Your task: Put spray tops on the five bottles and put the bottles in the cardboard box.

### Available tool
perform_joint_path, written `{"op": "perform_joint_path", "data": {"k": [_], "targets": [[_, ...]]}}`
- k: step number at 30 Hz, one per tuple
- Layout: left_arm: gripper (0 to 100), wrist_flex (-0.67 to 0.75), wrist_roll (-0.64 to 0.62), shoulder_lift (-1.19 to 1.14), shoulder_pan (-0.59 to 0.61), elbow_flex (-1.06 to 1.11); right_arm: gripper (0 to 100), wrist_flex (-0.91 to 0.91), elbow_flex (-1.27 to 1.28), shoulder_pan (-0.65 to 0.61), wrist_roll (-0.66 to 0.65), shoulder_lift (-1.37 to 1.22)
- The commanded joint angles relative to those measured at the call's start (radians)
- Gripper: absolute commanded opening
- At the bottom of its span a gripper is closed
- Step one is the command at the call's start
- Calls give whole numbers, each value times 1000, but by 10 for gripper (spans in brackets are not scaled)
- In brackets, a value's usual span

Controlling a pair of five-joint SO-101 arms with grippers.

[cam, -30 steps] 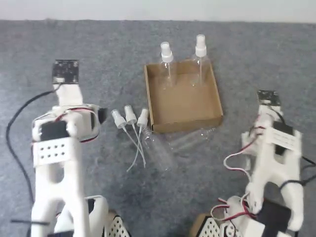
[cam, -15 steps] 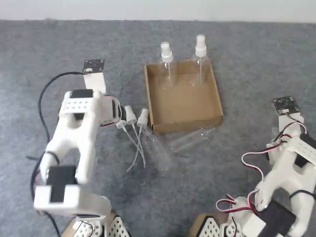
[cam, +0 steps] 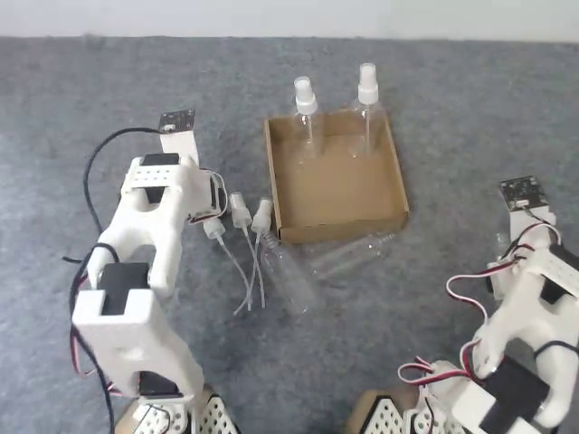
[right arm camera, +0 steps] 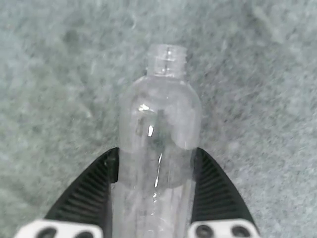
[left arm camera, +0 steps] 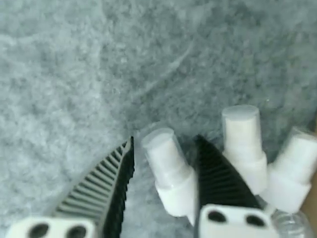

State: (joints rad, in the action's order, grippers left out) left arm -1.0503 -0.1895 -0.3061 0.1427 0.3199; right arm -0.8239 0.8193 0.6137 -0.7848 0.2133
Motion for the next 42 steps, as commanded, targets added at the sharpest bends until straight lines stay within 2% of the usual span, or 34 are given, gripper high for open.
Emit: {"op": "perform_joint_path", "data": {"k": [1, 10, 16, 19, 22, 26, 29, 36, 42], "targets": [[148, 26, 44, 9, -8, -51, 24, 19, 2, 16, -11, -31], [95, -3, 143, 5, -58, -44, 25, 19, 2, 88, -9, -31], [166, -71, 143, 5, -89, -44, 25, 19, 2, 102, -14, -31], [167, -77, 144, 5, -81, -38, 31, 19, 2, 102, -12, -31], [165, -71, 150, 5, -86, -4, 89, 19, 2, 102, -11, -31], [73, -46, 152, 17, -81, 2, 174, 19, 2, 102, -11, -31], [30, -51, 169, 40, -81, -7, 180, 19, 2, 102, -14, -31], [23, -94, 170, 279, -38, 4, 113, 21, -21, 111, -17, -30], [23, -143, 166, 545, -35, 93, 214, 18, -17, 108, -11, -31]]}}
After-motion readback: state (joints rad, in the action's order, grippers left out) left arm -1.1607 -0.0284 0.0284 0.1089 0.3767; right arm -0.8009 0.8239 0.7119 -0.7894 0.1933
